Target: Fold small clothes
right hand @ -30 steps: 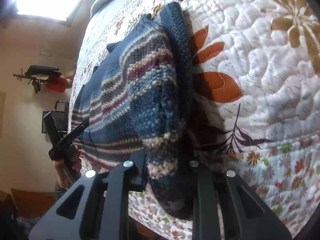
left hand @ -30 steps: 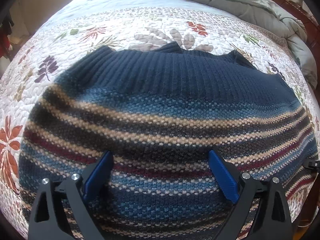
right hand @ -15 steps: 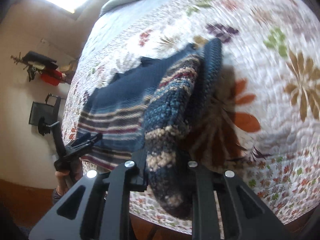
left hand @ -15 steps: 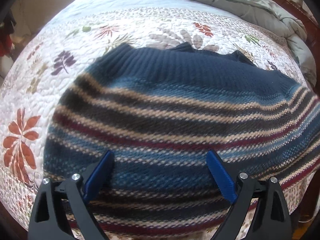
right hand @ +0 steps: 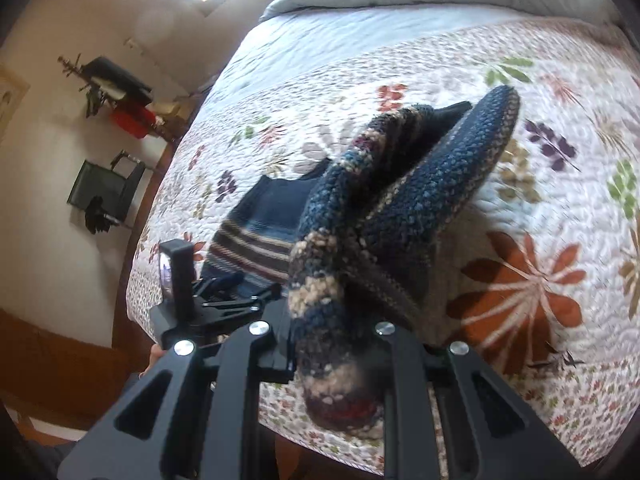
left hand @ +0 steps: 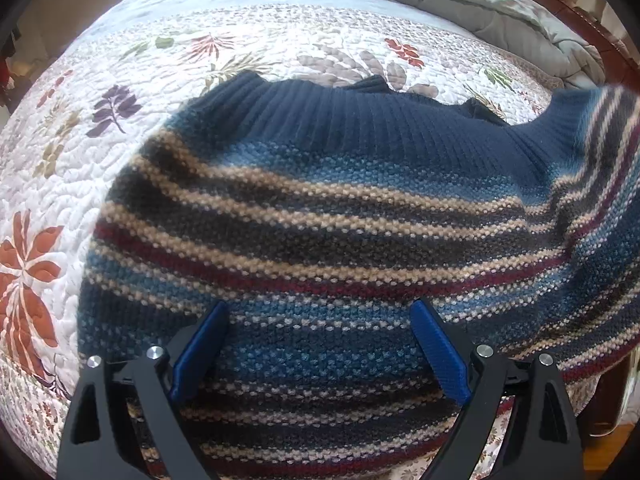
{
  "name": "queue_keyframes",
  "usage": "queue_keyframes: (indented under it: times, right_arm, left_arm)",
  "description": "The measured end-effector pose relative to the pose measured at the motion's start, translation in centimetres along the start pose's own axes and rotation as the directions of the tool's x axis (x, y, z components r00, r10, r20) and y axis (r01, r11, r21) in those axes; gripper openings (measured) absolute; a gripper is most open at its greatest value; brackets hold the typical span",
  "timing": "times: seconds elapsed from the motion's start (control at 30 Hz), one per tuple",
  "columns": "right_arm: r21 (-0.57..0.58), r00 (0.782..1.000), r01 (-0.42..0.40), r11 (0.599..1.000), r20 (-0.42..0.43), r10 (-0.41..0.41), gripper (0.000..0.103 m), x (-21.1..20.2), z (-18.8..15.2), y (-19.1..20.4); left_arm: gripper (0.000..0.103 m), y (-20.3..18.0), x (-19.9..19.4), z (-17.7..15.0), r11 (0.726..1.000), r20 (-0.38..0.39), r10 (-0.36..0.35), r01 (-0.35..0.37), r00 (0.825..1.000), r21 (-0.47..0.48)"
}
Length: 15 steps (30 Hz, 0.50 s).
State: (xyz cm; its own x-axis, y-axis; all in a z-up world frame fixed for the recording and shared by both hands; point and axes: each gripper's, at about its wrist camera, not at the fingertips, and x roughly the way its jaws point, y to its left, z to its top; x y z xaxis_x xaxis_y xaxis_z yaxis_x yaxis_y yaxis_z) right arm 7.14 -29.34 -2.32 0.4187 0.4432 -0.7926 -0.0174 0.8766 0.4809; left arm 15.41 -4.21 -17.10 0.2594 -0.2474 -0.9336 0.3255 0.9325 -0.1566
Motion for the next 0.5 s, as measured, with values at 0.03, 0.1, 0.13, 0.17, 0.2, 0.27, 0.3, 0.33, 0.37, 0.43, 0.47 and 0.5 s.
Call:
queue_keyframes:
  times: [0.03, 0.1, 0.13, 0.17, 0.2, 0.27, 0.3, 0.33, 0.37, 0.43, 0.47, 0.5]
  right_arm:
    - [-0.016, 1.000, -0.001, 1.000, -0.004, 0.001, 0.017, 0.3, 0.1, 0.7]
    - [-0.054, 1.000, 0.001, 0.999, -0.016, -0.002, 0.017, 1.1, 0.0, 2.5]
    - [-0.067, 1.000, 0.001, 0.998, -0.020, -0.002, 0.017, 1.4, 0.0, 3.0]
    - [-0.080, 1.000, -0.001, 0.997, -0.026, -0.001, 0.017, 1.8, 0.0, 3.5]
    - [-0.095, 0.999, -0.003, 0.995, -0.033, 0.000, 0.017, 2.2, 0.0, 4.0]
    - [-0.122, 0.999, -0.003, 0.993, -0.046, -0.003, 0.017, 3.2, 0.0, 5.0]
    - [-0.130, 0.999, -0.002, 0.991, -0.051, -0.005, 0.017, 3.5, -0.1, 5.4]
    - [-0.135, 0.998, -0.002, 0.991, -0.056, -0.006, 0.017, 3.9, -0.2, 5.7]
    - [-0.139, 0.998, -0.005, 0.990, -0.064, -0.004, 0.017, 4.3, -0.2, 6.0]
    - [-0.146, 0.997, -0.006, 0.989, -0.083, -0.006, 0.017, 5.4, -0.5, 6.4]
    - [-0.152, 0.996, -0.001, 0.988, -0.092, -0.013, 0.017, 6.0, -0.6, 6.7]
    - [-0.155, 0.995, 0.002, 0.988, -0.098, -0.017, 0.017, 6.4, -0.7, 6.8]
  left_arm:
    - [0.092, 0.1, -0.1, 0.0, 1.000, 0.002, -0.004, 0.004, 1.000, -0.004]
    - [0.090, 0.4, -0.8, -0.1, 1.000, 0.012, -0.022, 0.023, 1.000, -0.022]
    - [0.090, 0.6, -1.3, -0.3, 0.999, 0.018, -0.040, 0.041, 0.999, -0.031]
    - [0.090, 0.8, -1.7, -0.4, 0.998, 0.016, -0.045, 0.046, 0.999, -0.042]
    - [0.090, 1.2, -2.4, -0.6, 0.997, 0.025, -0.059, 0.060, 0.998, -0.049]
    - [0.090, 1.8, -3.2, -0.8, 0.996, 0.039, -0.062, 0.064, 0.997, -0.056]
    - [0.090, 2.2, -3.8, -1.0, 0.997, 0.049, -0.055, 0.058, 0.997, -0.059]
    - [0.090, 2.5, -4.3, -1.0, 0.997, 0.061, -0.047, 0.051, 0.997, -0.061]
    - [0.090, 2.7, -4.6, -1.0, 0.997, 0.069, -0.040, 0.044, 0.997, -0.062]
    - [0.090, 3.1, -5.1, -1.0, 0.998, 0.076, -0.032, 0.036, 0.997, -0.051]
    - [0.090, 3.3, -5.1, -1.0, 0.998, 0.073, -0.034, 0.038, 0.997, -0.046]
    - [0.090, 3.7, -5.0, -0.9, 0.998, 0.066, -0.029, 0.032, 0.997, -0.050]
